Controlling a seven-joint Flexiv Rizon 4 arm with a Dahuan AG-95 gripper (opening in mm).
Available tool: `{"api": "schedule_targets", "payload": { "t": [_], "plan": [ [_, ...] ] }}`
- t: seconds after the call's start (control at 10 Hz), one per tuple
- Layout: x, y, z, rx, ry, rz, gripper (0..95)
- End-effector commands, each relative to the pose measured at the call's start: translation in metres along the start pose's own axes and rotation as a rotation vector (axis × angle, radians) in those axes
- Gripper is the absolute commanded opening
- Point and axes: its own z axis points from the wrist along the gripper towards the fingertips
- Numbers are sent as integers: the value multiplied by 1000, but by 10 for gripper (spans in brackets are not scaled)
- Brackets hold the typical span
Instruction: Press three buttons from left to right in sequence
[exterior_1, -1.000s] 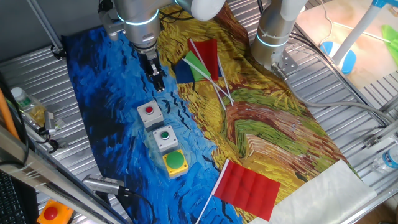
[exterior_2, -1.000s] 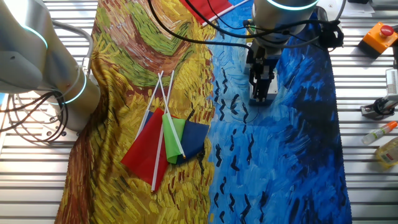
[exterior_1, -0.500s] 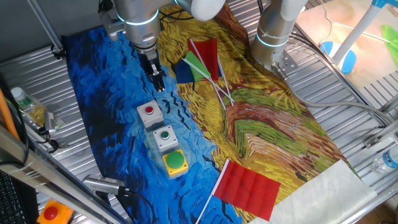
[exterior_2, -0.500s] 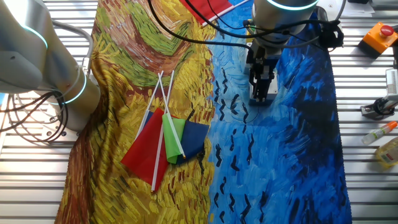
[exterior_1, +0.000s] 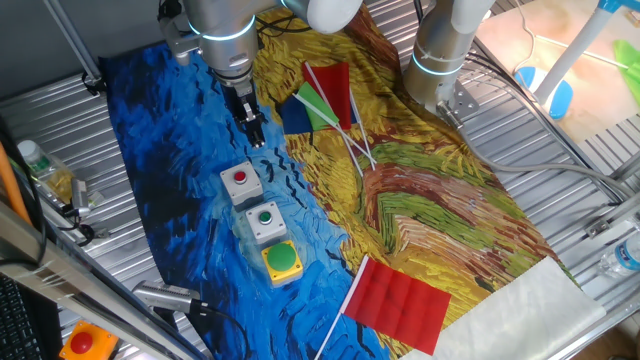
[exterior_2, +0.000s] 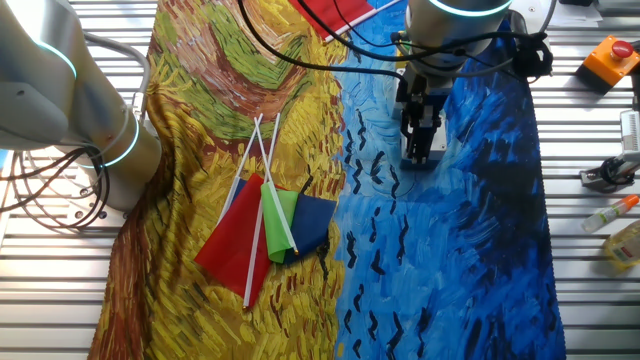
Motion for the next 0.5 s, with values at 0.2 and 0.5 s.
{"api": "schedule_targets", "payload": {
  "t": [0.2,0.5],
  "plan": [
    [0,0,0,57,-53,-45,0],
    [0,0,0,57,-55,-47,0]
  ]
}}
